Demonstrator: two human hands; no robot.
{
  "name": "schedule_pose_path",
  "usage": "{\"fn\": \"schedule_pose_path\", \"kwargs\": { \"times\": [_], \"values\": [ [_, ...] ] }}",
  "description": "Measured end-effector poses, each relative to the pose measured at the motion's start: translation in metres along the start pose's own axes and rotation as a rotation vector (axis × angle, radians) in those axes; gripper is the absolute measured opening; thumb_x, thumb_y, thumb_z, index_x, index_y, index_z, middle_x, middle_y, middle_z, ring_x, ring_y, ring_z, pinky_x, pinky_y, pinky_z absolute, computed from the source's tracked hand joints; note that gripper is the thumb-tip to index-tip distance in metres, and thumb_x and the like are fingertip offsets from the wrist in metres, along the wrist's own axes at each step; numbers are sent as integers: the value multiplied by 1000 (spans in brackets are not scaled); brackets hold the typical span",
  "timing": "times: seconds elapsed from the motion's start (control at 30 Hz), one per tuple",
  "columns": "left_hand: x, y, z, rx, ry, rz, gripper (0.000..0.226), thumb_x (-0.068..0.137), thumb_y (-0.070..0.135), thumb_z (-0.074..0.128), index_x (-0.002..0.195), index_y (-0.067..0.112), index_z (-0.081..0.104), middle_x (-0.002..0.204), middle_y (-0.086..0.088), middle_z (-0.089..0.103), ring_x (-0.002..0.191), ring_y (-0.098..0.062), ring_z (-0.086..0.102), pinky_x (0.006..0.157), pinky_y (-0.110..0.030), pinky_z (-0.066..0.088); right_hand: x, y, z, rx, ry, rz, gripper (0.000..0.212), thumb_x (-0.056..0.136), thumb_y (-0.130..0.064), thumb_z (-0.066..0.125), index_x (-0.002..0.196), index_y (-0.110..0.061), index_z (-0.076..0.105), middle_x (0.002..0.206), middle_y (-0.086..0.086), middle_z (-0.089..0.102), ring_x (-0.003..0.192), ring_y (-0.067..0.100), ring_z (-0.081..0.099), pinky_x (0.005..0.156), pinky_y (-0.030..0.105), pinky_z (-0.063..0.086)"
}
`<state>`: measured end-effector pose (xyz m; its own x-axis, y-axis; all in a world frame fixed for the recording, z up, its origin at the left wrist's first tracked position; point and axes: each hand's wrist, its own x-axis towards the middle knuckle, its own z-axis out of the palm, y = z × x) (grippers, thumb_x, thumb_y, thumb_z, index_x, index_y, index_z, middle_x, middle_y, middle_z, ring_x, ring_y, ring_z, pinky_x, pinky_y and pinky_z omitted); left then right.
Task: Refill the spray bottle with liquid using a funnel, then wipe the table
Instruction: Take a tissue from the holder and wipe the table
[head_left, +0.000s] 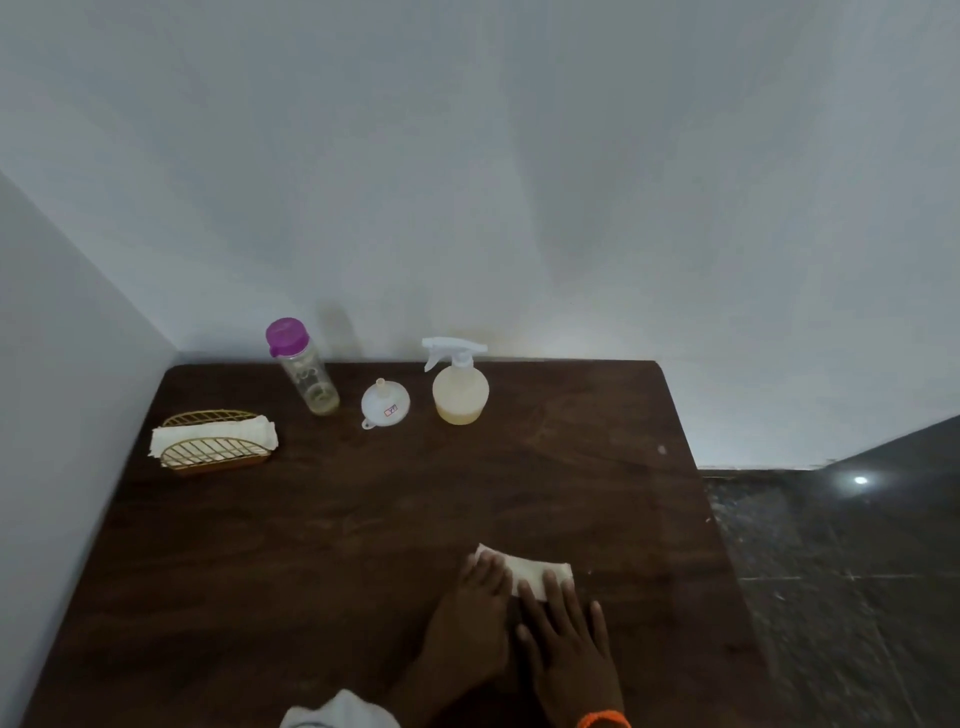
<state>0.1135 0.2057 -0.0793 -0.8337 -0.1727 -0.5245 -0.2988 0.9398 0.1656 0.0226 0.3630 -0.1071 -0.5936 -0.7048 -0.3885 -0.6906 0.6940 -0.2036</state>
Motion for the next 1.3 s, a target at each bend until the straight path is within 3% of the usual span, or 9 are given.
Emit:
{"fn": "schedule_pose_path", "kwargs": {
  "times": [0.07, 0.13, 0.2, 0.27, 0.43, 0.73, 1.03, 1.2, 1.3],
  "values": [
    [23, 4, -5, 36, 95, 15, 68, 74, 45, 43, 122, 9, 76, 130, -12, 72, 129, -25, 64, 128, -45, 15, 20, 8, -8, 13, -22, 6, 60, 94, -58, 38, 153, -48, 32, 163, -7, 30, 157, 9, 3, 119, 39, 0],
    [48, -4, -26, -20, 142, -3, 65, 87, 39, 44, 140, 4, 61, 148, -18, 57, 145, -29, 47, 130, -48, 8, 49, 12, -23, 1, -22, 5, 59, 96, -59, 27, 155, -50, 27, 165, -7, 21, 155, 15, 18, 119, 40, -1],
    [77, -18, -44, -46, 217, -60, 66, 101, 36, 41, 156, 0, 35, 165, -20, 31, 157, -31, 20, 130, -50, 2, 83, 12, -39, -22, 6, -7, 64, 93, -63, 7, 156, -53, 11, 166, -11, -1, 157, 17, 7, 122, 42, -3],
    [99, -33, -65, -40, 244, -101, 66, 104, 39, 41, 158, 2, 31, 166, -19, 29, 158, -31, 18, 129, -50, 3, 114, 5, -54, -23, 10, -12, 70, 88, -64, -4, 157, -51, 2, 167, -9, -10, 158, 17, -3, 125, 46, -2],
    [104, -82, -75, -77, 314, -210, 62, 105, 40, 43, 156, 5, 36, 164, -17, 34, 156, -30, 24, 129, -49, 10, 161, -39, -70, -14, -31, -63, 58, 105, -54, 20, 159, -45, 2, 171, -4, -7, 158, 20, -6, 126, 49, -2],
    [30, -185, -35, -162, 404, -328, 62, 105, 31, 40, 160, 6, 27, 170, -15, 23, 159, -27, 12, 129, -44, -1, 171, -161, -48, -7, -57, -232, 59, 104, -57, 19, 160, -43, 4, 171, -3, -8, 157, 22, -10, 126, 49, -5],
    [-95, -273, 23, -233, 382, -455, 61, 103, 26, 41, 160, 7, 29, 169, -14, 25, 159, -27, 16, 129, -44, 1, 132, -292, 0, -45, -103, -421, 58, 105, -55, 21, 160, -41, 7, 171, -3, -7, 157, 23, -9, 126, 49, -5],
    [-160, -286, 59, -300, 395, -483, 64, 92, 23, 39, 153, 3, 43, 162, -19, 38, 154, -31, 30, 128, -47, 8, 91, -326, 31, -83, -118, -529, 60, 104, -55, 23, 160, -41, 7, 170, -4, -10, 156, 23, -12, 126, 51, -4],
    [-186, -279, 85, -299, 407, -470, 64, 82, 21, 41, 141, 1, 59, 148, -21, 56, 143, -34, 49, 127, -44, 14, 60, -324, 49, -102, -113, -565, 60, 104, -56, 22, 160, -41, 9, 170, -4, -7, 157, 24, -9, 125, 50, -7]
  ]
}}
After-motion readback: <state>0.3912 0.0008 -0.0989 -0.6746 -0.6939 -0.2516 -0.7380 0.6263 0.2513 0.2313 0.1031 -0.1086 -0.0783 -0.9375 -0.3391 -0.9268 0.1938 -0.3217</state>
